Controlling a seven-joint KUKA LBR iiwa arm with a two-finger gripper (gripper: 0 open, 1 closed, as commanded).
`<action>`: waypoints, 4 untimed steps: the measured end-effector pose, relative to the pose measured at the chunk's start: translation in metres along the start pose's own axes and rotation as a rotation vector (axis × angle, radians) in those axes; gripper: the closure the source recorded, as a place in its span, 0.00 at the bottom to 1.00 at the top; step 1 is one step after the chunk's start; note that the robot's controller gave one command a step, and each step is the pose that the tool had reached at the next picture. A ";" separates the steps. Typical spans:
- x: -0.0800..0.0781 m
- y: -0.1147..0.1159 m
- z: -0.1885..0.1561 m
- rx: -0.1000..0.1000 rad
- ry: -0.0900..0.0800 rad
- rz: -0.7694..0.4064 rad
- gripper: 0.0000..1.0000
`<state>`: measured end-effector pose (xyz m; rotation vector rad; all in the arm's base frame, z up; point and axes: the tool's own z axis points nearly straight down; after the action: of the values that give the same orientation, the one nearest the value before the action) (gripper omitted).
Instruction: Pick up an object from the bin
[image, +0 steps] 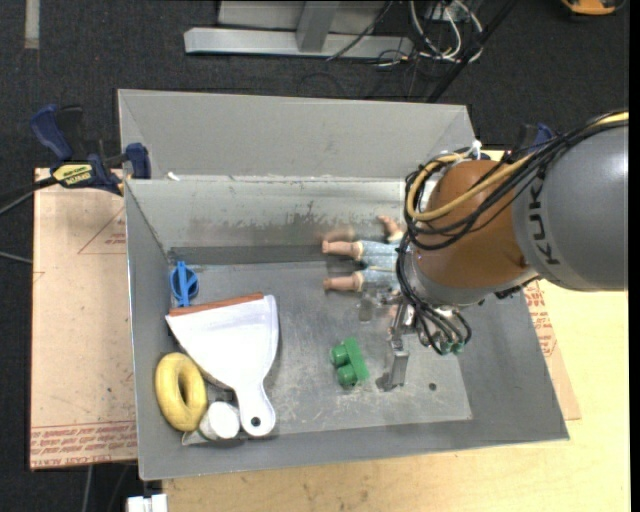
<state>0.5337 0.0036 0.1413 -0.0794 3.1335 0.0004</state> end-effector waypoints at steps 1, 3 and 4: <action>0.000 -0.001 0.048 -0.002 0.003 -0.015 0.00; -0.018 0.006 0.071 -0.003 -0.001 -0.297 1.00; -0.018 0.006 0.071 -0.003 -0.001 -0.297 1.00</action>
Offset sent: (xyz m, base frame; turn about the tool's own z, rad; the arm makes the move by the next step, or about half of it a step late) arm 0.0091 -0.0008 -0.0713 -0.0958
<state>0.5523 0.0108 0.0705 -0.5413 3.0867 0.0033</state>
